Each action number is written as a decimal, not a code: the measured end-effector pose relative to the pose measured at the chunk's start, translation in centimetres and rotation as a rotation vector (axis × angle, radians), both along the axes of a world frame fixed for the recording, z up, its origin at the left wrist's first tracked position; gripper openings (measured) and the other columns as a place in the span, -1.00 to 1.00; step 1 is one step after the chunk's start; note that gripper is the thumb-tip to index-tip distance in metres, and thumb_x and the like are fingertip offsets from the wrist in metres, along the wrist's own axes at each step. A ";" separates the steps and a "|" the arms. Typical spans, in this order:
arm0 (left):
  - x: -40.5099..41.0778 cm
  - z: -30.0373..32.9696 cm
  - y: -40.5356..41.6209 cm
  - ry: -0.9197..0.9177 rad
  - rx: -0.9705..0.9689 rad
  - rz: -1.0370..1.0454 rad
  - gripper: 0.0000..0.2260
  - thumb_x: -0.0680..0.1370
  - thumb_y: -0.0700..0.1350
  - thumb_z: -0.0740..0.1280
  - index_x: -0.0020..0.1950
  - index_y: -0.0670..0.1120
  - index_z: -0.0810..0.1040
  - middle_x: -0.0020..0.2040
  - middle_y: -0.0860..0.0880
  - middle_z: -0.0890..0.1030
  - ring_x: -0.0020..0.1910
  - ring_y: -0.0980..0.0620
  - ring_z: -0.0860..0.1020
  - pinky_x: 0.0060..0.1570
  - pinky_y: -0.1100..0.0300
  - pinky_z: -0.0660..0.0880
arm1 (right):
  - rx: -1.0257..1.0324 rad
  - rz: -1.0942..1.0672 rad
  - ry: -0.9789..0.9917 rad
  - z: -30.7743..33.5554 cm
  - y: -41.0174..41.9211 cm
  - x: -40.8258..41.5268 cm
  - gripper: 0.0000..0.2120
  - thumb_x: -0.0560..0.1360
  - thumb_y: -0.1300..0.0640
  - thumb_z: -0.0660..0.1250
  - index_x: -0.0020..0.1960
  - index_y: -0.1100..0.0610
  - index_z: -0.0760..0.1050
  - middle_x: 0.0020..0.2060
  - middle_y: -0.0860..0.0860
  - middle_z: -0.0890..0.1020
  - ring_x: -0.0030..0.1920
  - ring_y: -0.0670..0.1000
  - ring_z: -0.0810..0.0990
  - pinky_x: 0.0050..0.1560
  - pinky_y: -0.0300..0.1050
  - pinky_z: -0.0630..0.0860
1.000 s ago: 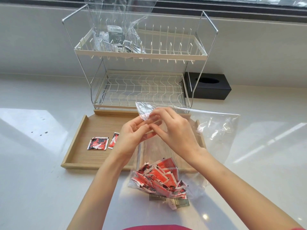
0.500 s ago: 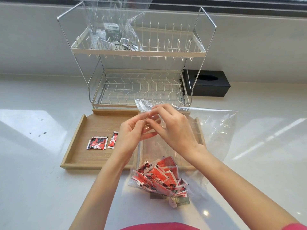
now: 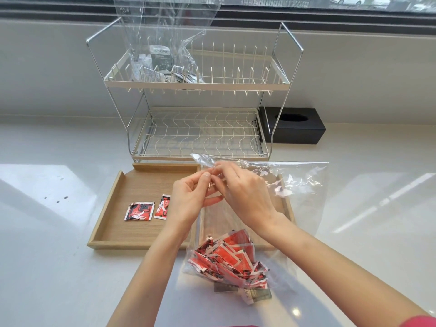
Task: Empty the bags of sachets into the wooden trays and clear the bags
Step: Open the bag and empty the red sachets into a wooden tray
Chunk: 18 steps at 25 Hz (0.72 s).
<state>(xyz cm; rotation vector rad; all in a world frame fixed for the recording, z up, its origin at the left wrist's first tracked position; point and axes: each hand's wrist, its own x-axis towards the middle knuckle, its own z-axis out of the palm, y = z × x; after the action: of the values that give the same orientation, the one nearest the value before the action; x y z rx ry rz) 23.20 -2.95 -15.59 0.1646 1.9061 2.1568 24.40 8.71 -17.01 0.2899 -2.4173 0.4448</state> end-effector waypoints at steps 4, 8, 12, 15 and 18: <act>0.0 -0.1 0.5 0.008 -0.044 0.019 -0.70 0.58 -0.21 0.15 -0.24 -0.05 0.60 -0.34 0.10 0.63 -0.32 0.22 0.63 -0.35 0.34 0.54 | 0.128 -0.131 0.043 -0.3 -0.5 -0.1 -0.78 0.49 0.12 0.15 -0.20 0.16 0.52 -0.35 -0.01 0.60 -0.48 -0.07 0.55 -0.57 -0.28 0.29; -0.2 0.0 0.5 0.007 -0.059 -0.003 -0.72 0.59 -0.20 0.13 -0.18 -0.06 0.60 -0.30 0.11 0.65 -0.29 0.21 0.64 -0.35 0.35 0.54 | 0.074 -0.144 0.002 -0.4 -0.9 -0.6 -0.83 0.48 0.18 0.14 -0.22 0.21 0.44 -0.39 0.04 0.55 -0.52 0.00 0.52 -0.59 -0.27 0.18; -0.1 -0.3 -0.1 0.004 -0.048 0.003 -0.77 0.59 -0.20 0.12 0.02 -0.11 0.57 -0.15 -0.04 0.65 -0.23 0.15 0.66 -0.30 0.30 0.59 | -0.195 -0.157 -0.214 1.4 0.1 -1.1 -0.95 0.48 0.35 0.18 -0.11 0.24 0.34 -0.25 0.15 0.57 -0.38 0.14 0.56 -0.44 -0.12 0.32; 0.0 -0.4 -0.9 -0.026 0.001 0.054 -0.77 0.60 -0.21 0.10 0.02 -0.13 0.56 -0.15 -0.09 0.65 -0.20 0.12 0.67 -0.29 0.24 0.61 | -0.541 -0.177 -0.335 3.8 2.9 -2.3 -0.94 0.56 0.26 0.08 -0.09 0.17 0.26 -0.23 0.07 0.59 -0.27 0.07 0.61 -0.24 -0.01 0.45; -0.2 0.0 -1.0 -0.017 0.004 0.067 -0.75 0.60 -0.20 0.09 -0.05 -0.07 0.57 -0.12 -0.09 0.66 -0.20 0.11 0.67 -0.27 0.23 0.62 | -0.679 -0.090 -0.369 4.4 3.0 -2.1 -0.91 0.59 0.19 0.06 -0.08 0.16 0.28 -0.36 -0.04 0.53 -0.38 -0.03 0.62 -0.24 -0.07 0.53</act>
<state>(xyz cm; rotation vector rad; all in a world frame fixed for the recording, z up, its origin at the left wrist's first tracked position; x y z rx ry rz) 22.96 -3.94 -15.64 0.0836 1.9244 2.1971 22.29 11.72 -12.60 -0.2178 -2.4336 1.3222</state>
